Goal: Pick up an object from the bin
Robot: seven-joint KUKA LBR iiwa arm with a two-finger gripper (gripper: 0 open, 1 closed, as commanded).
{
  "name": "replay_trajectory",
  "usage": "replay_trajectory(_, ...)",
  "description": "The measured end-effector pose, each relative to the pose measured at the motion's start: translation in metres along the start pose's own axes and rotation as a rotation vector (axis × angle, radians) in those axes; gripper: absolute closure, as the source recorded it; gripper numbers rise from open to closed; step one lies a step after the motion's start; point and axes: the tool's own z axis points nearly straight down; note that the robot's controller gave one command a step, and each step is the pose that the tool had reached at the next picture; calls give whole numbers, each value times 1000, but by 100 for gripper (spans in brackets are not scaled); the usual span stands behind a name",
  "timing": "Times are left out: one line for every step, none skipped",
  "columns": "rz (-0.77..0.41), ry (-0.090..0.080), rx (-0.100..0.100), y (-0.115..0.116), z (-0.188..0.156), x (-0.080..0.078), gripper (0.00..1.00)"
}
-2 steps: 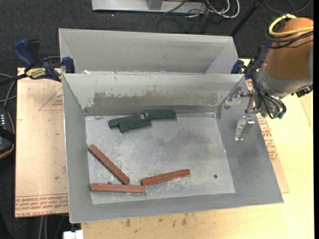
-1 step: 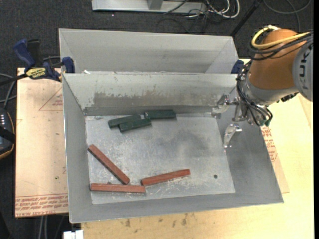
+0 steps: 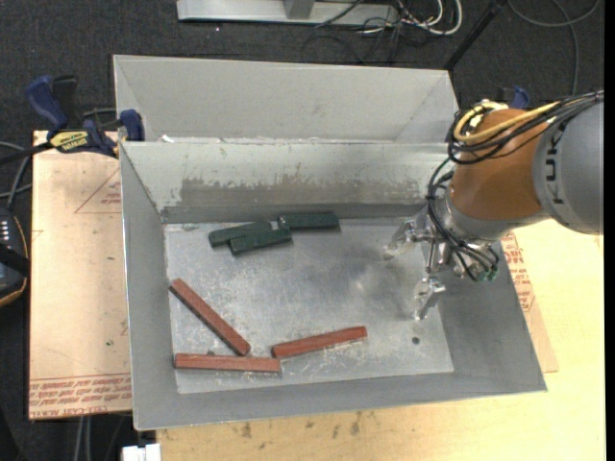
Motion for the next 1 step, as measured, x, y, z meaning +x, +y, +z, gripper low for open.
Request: replay_trajectory(107, 5, 0, 34, 7, -2, 0)
